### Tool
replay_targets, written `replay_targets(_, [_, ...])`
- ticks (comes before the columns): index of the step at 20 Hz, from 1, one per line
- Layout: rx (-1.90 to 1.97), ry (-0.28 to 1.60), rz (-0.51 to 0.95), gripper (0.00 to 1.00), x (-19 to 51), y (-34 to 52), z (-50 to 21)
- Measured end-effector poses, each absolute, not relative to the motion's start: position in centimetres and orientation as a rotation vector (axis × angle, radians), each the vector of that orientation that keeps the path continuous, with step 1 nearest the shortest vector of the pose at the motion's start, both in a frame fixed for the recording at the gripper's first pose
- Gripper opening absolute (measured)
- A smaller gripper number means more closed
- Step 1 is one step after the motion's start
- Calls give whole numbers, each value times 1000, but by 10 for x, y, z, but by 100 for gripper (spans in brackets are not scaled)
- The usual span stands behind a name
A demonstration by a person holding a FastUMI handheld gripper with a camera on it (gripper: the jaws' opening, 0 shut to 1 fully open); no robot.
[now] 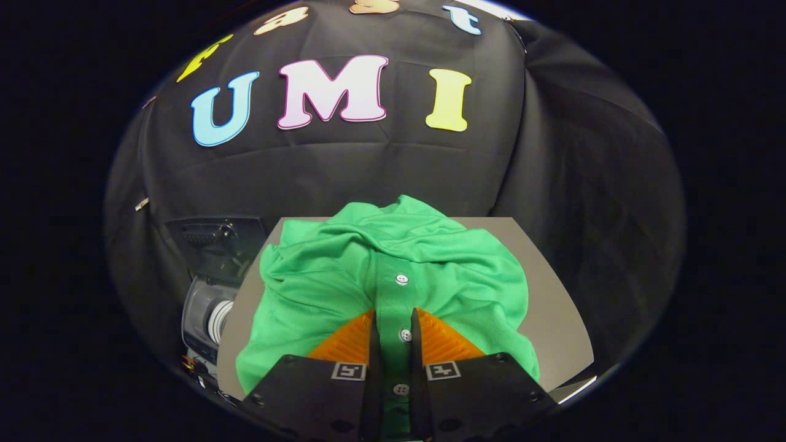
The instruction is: Put the clothes into the washing machine and then close the washing machine lid.
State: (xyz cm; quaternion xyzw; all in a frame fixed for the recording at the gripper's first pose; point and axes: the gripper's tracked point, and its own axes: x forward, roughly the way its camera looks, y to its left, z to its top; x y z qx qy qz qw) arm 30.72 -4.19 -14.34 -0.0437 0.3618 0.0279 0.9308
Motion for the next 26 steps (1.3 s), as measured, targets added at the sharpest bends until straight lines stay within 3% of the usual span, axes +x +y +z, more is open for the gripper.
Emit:
replay_targets(13, [70, 562, 165, 20, 297, -9, -19])
replay_targets(26, [64, 454, 336, 20, 256, 89, 78])
